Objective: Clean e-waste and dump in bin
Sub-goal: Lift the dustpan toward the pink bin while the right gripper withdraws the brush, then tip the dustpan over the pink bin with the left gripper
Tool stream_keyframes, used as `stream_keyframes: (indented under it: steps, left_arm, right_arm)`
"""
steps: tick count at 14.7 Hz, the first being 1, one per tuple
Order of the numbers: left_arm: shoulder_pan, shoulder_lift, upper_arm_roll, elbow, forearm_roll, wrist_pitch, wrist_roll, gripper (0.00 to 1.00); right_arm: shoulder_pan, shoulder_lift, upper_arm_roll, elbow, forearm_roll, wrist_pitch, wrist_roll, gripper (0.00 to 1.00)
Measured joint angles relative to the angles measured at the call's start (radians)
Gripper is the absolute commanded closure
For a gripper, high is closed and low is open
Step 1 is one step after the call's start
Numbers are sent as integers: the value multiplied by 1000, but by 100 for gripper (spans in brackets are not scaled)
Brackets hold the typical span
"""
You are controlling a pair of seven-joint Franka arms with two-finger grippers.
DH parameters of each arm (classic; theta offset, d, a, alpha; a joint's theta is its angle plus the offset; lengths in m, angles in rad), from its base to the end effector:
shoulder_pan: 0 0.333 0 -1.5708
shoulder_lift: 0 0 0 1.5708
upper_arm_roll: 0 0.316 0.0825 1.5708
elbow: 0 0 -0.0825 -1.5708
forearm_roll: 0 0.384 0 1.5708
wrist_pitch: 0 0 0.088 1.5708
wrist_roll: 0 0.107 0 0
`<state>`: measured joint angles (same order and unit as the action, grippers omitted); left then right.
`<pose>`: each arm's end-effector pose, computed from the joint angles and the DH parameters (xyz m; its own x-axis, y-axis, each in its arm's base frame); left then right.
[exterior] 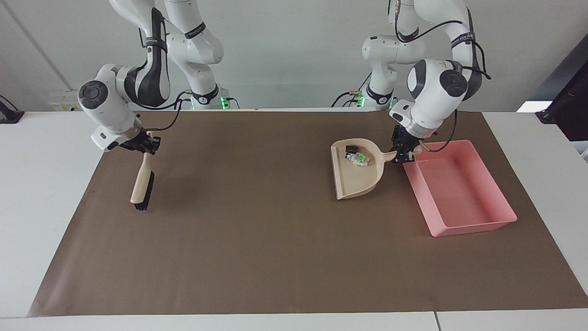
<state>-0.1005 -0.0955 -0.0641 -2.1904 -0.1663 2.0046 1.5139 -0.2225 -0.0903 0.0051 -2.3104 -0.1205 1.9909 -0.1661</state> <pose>0.4957 -0.0928 0.4207 -0.0232 -0.9910 0.1316 -0.9940 0.0369 0.1026 0.4584 -0.1089 0.3648 0.9702 0.0032 -0.2423 0.0175 -0.9982 0.0569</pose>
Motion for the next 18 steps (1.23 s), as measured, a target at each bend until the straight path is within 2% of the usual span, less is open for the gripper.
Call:
stream_keyframes:
  steps: [3, 7, 12, 13, 14, 16, 18]
  left_arm:
    - [79, -10, 3, 36, -87, -55, 77, 100]
    - [222, -12, 7, 151, -174, -203, 195, 100]
    - [373, 35, 12, 296, -224, -339, 302, 100]
    - [405, 56, 12, 336, -229, -376, 326, 100]
    - [439, 81, 13, 384, -233, -415, 350, 100]
    - [498, 137, 14, 479, -240, -477, 384, 100]
    - [543, 196, 15, 562, -244, -513, 405, 100]
  right_arm:
    - [-2, 0, 0, -8, 0, 17, 0, 99]
    - [-26, 0, 0, -34, -1, 58, -30, 96]
    - [-40, 0, 0, -65, -1, 88, -43, 74]
    - [-40, 0, 1, -70, -1, 92, -43, 67]
    - [-40, 0, 1, -74, -1, 94, -43, 53]
    - [-40, -1, 2, -77, -1, 95, -46, 3]
    - [-40, -3, 2, -76, -1, 94, -66, 0]
